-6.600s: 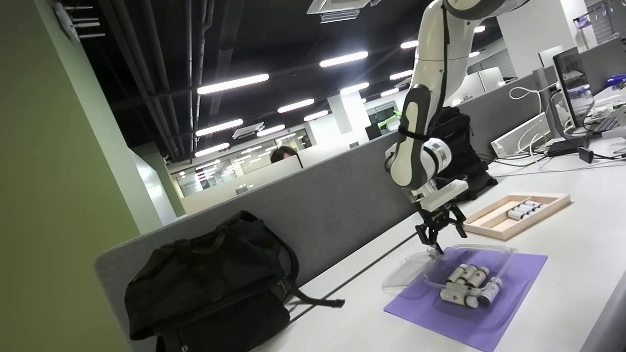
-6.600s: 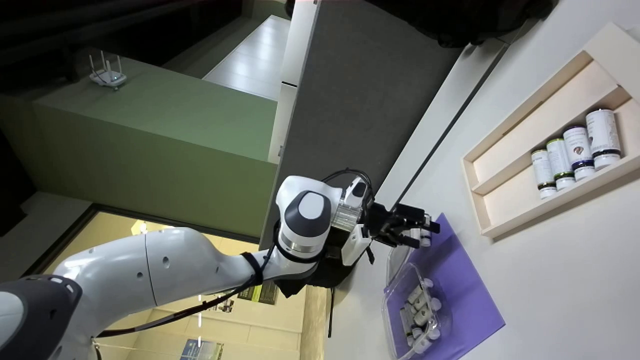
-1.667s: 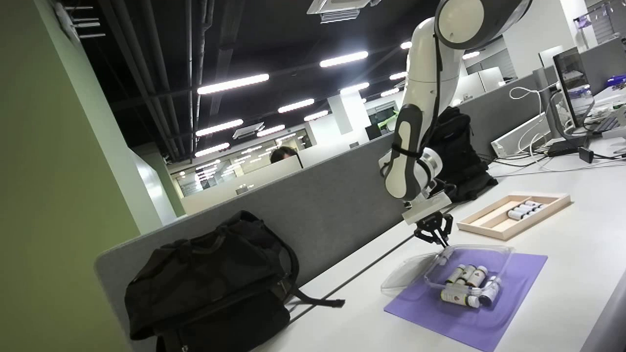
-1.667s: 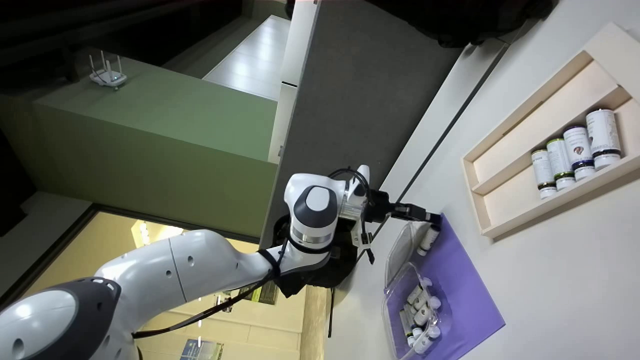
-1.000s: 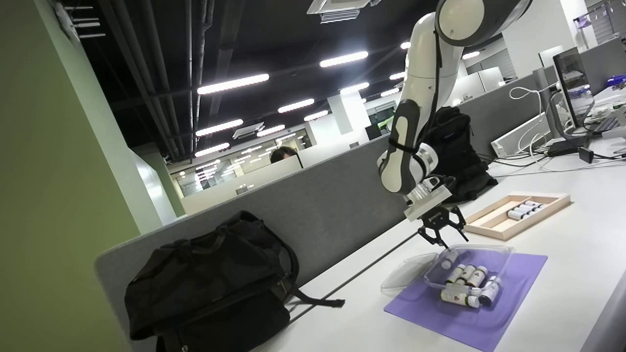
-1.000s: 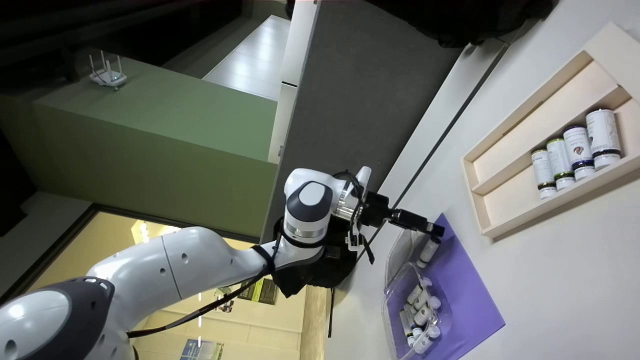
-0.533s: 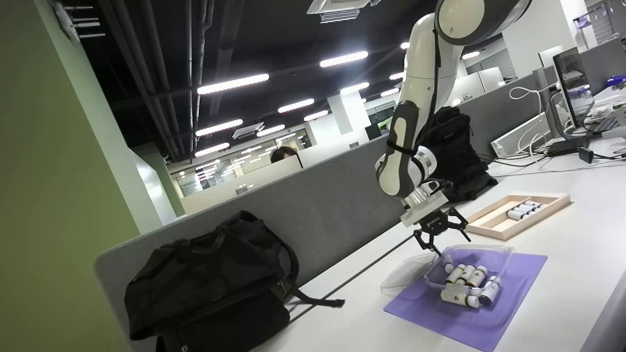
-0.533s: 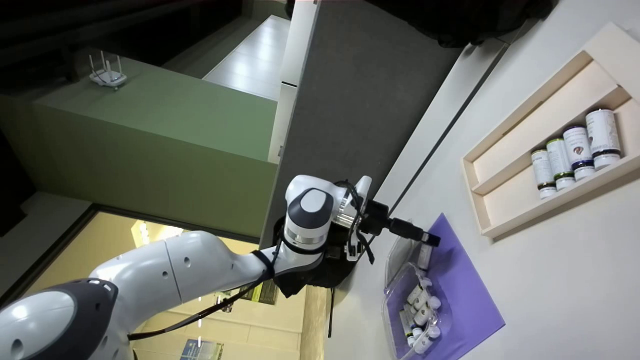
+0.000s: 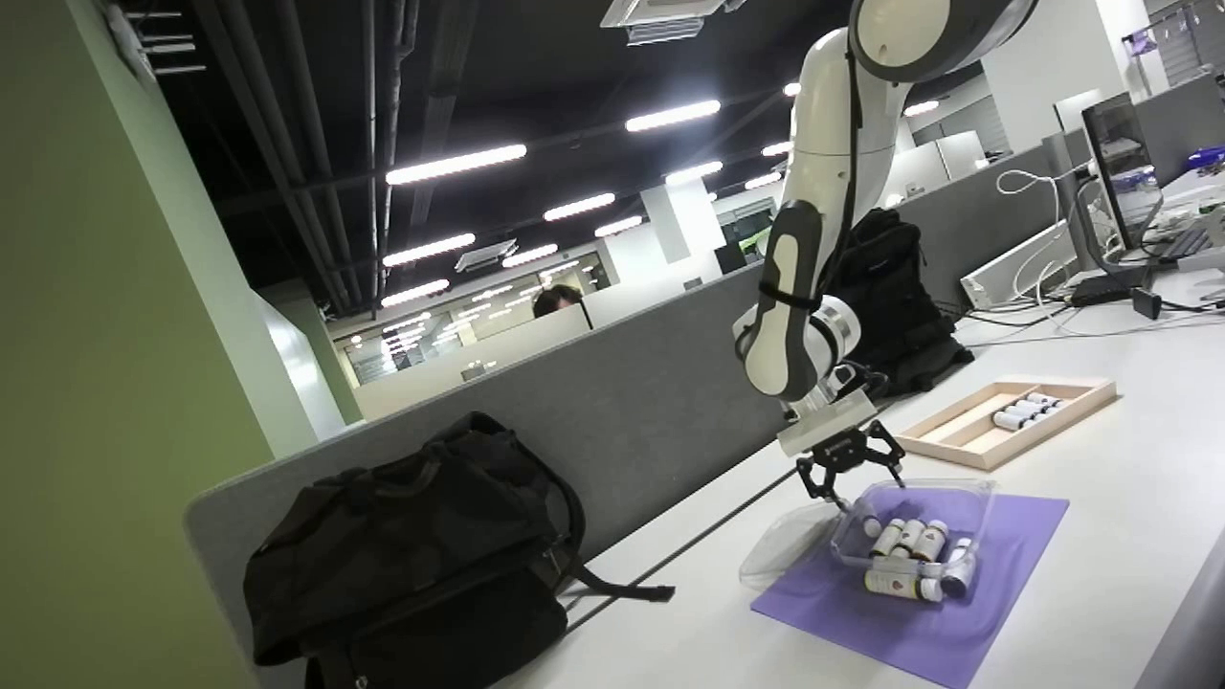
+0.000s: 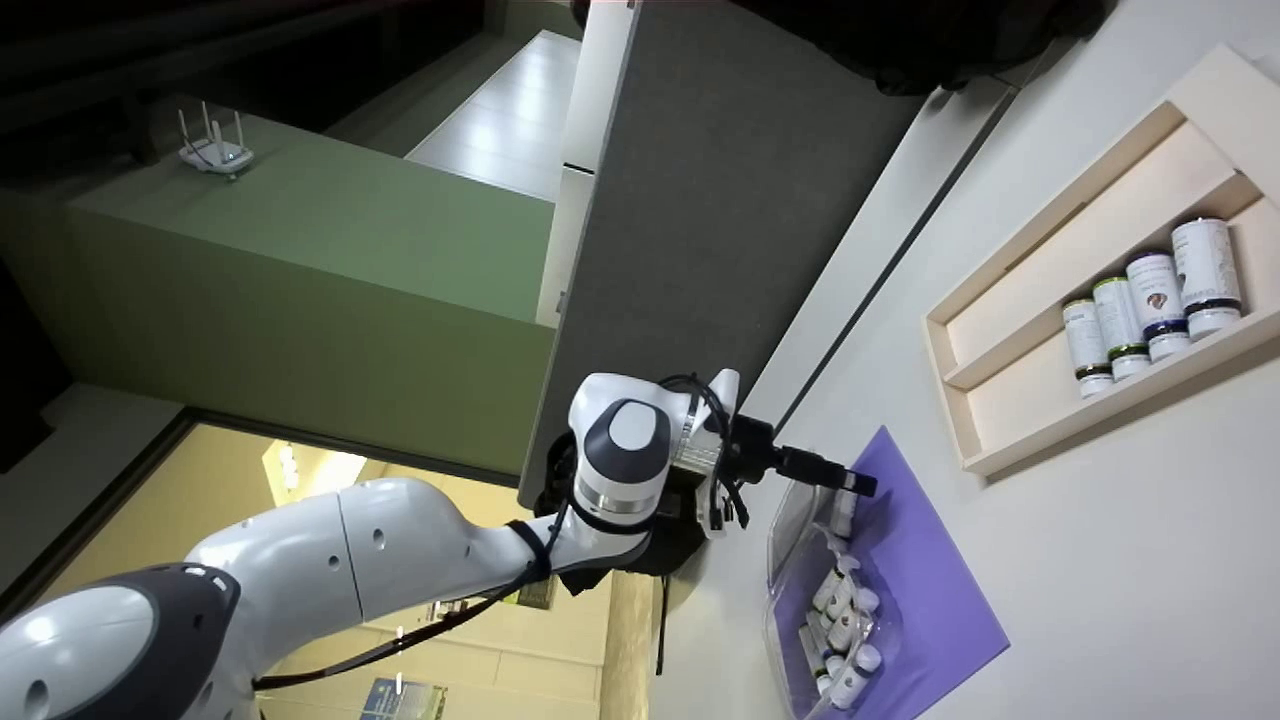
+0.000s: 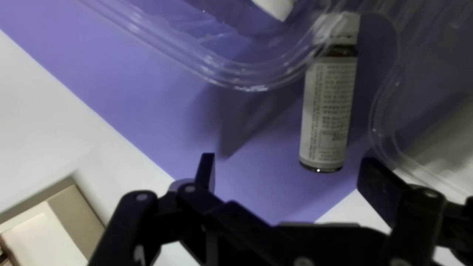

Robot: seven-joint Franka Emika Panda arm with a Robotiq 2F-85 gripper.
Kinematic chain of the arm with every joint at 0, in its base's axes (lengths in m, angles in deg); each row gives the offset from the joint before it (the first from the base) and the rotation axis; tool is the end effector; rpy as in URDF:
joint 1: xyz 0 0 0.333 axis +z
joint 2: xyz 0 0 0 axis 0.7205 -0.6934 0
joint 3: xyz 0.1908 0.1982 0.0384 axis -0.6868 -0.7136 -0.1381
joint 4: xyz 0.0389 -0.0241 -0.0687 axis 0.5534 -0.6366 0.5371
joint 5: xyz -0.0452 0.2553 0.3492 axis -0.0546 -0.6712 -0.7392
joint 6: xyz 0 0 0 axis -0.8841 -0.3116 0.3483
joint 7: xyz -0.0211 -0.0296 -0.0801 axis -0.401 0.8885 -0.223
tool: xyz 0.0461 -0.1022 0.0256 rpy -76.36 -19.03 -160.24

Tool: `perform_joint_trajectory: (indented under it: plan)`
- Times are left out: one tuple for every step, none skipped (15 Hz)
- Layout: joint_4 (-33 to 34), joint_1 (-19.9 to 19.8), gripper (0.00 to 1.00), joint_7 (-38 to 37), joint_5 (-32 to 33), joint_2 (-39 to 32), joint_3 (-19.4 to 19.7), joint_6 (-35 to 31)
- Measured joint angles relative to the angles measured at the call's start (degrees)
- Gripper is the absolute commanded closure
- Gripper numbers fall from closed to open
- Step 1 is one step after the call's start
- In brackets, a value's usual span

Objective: Get the object from the purple paper and put it in the colourless box

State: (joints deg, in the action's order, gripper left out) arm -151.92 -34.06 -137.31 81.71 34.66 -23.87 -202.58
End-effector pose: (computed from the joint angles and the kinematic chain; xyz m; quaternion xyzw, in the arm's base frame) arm 0.6263 0.0294 0.0207 0.9185 -0.3824 -0.0592 0.0810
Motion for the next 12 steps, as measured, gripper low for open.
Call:
perform_joint_trajectory:
  plan:
    - [-0.3,0.1,0.0,0.1,0.1,0.1,-0.2,-1.0]
    - [-0.5,0.3,0.0,0.2,0.1,0.1,-0.5,-1.9]
    - [-0.7,0.5,0.0,0.4,0.1,0.2,-0.7,-2.7]
    - [-1.0,0.6,0.0,0.5,0.1,0.4,-1.0,-3.4]
    - [-1.3,0.9,0.0,0.6,0.1,0.5,-1.2,-4.2]
    - [-1.5,1.1,0.0,0.9,0.1,0.6,-1.5,-4.8]
    - [-1.8,1.2,0.25,1.2,0.1,0.8,-1.8,-5.3]
    - [-2.0,1.3,0.25,1.6,0.1,1.0,-2.1,-5.4]
    - [-2.2,1.3,0.31,1.9,0.1,1.2,-2.4,-5.4]
    - [-2.3,1.3,0.39,2.2,0.1,1.4,-2.6,-5.4]
    - [-2.4,1.3,0.45,2.5,0.0,1.5,-2.7,-5.4]
    - [-2.6,1.3,0.5,2.8,0.0,1.5,-2.7,-5.5]
